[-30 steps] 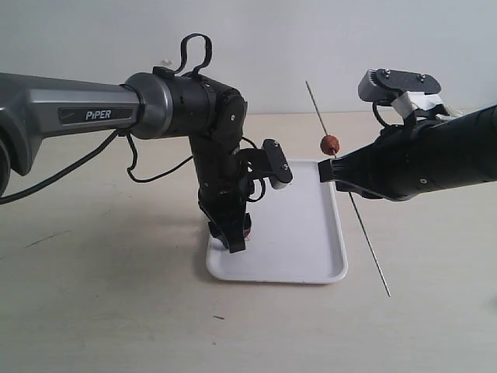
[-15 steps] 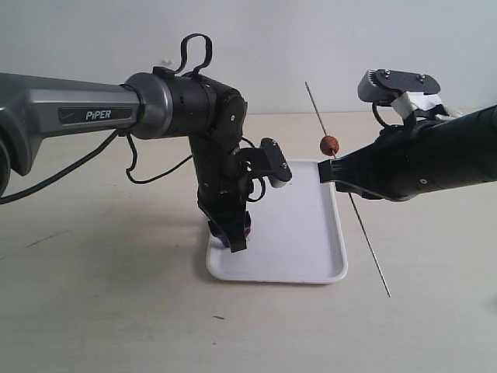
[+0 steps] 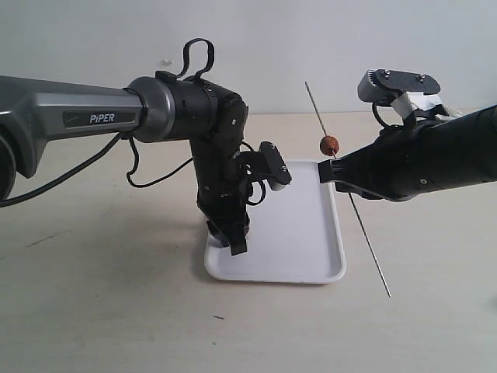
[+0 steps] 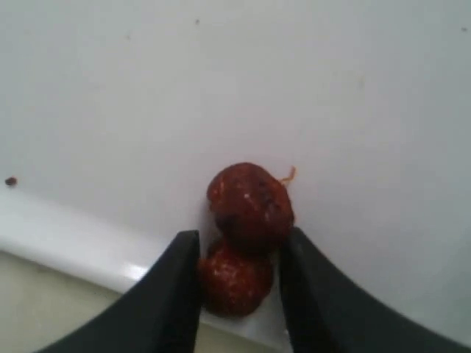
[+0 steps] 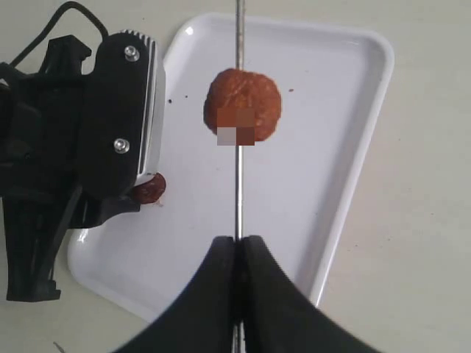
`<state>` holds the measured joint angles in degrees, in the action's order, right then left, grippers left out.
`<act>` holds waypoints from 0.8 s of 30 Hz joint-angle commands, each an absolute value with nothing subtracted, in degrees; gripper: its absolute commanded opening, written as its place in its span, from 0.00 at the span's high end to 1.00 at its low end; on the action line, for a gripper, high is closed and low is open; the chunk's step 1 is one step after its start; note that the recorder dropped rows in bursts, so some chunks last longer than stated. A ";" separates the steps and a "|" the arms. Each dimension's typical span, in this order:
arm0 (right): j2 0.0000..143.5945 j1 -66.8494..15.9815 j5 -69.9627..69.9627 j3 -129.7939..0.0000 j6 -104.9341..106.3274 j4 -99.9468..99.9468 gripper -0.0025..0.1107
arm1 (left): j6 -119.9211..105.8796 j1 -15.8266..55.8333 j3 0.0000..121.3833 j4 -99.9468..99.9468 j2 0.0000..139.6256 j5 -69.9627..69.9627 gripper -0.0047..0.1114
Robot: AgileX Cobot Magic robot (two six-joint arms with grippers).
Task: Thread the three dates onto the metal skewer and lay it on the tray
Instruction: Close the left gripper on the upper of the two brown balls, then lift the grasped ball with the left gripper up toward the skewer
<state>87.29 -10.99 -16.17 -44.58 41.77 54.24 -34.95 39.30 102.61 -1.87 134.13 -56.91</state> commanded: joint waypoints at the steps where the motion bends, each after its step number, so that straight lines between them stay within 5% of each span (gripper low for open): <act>1: 87.21 -10.70 -15.96 -44.93 42.26 53.83 0.98 | -34.04 39.40 102.57 -2.82 134.65 -57.52 0.74; 24: 87.21 -10.70 -16.82 -44.93 42.29 53.69 0.98 | -30.82 39.04 102.57 3.76 124.75 -55.31 0.74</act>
